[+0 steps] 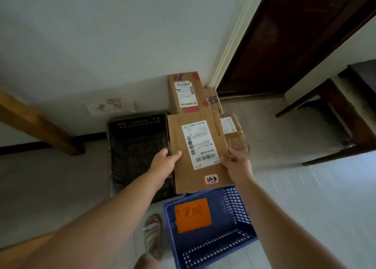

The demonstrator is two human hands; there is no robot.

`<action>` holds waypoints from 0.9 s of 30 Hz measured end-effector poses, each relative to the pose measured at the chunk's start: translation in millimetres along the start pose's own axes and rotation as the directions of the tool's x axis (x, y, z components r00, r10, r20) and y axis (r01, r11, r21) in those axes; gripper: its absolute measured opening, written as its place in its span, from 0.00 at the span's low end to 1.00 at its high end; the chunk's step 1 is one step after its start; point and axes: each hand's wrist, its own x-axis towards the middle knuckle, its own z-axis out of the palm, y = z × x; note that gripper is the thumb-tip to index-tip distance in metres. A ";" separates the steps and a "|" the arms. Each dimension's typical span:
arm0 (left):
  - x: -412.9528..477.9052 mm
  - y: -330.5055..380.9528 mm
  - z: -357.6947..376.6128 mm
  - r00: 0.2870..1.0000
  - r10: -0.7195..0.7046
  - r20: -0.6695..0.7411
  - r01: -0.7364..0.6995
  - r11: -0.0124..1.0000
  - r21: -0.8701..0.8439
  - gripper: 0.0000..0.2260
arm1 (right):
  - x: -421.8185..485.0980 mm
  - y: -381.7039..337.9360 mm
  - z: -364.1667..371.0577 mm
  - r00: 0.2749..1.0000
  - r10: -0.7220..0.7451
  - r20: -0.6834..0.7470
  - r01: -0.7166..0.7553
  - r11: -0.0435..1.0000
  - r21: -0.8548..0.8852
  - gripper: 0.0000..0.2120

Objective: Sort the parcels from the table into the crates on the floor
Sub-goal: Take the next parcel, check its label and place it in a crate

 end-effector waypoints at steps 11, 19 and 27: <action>92.3 -38.4 38.9 0.990 -0.017 -0.140 0.039 0.987 0.155 0.19 | 97.7 35.7 29.4 0.999 -0.009 0.049 0.022 0.963 -0.267 0.12; 124.3 -39.0 69.7 0.962 0.001 -0.272 0.072 0.964 0.256 0.24 | 137.6 37.4 26.9 0.996 -0.057 0.064 0.078 0.916 -0.393 0.12; 131.0 -38.4 83.4 0.973 0.039 -0.225 -0.014 0.993 0.113 0.22 | 152.4 36.7 33.3 0.996 -0.023 0.081 0.059 0.881 -0.470 0.20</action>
